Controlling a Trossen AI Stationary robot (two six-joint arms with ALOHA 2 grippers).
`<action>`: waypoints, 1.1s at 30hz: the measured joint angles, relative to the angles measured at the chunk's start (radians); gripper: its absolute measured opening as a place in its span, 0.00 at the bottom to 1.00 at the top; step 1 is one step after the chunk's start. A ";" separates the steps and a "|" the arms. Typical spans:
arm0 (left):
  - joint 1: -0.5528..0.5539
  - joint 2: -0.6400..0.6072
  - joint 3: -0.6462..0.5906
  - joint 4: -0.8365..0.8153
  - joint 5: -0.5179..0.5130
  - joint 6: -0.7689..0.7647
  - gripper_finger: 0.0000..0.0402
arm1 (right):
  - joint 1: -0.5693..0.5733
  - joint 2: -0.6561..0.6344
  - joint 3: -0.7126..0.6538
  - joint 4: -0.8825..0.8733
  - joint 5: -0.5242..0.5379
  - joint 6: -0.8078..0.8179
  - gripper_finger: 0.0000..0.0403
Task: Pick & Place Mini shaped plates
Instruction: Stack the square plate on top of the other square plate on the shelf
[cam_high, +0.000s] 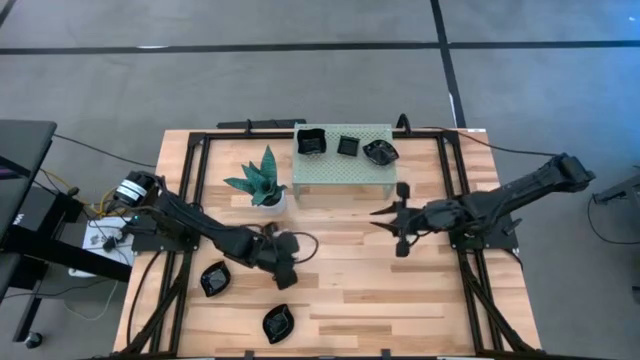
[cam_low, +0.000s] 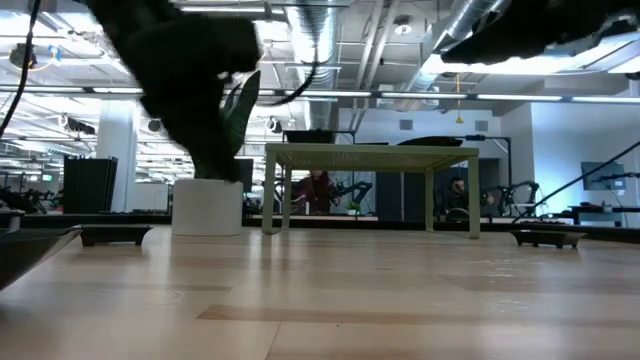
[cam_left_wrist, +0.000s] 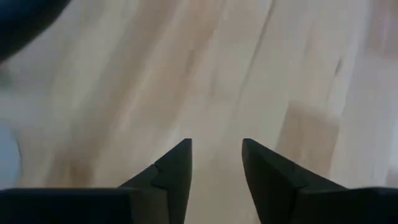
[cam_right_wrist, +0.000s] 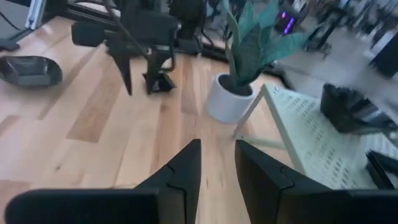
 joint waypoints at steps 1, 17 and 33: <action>-0.007 0.000 0.000 -0.045 0.023 -0.041 0.36 | -0.001 0.013 -0.029 0.068 0.000 -0.024 0.23; -0.123 -0.007 -0.088 -0.179 0.060 -0.153 0.38 | -0.010 0.102 -0.059 0.223 0.000 -0.022 0.23; -0.120 -0.113 -0.113 -0.236 -0.007 -0.201 0.38 | -0.030 0.098 -0.059 0.297 0.000 -0.080 0.23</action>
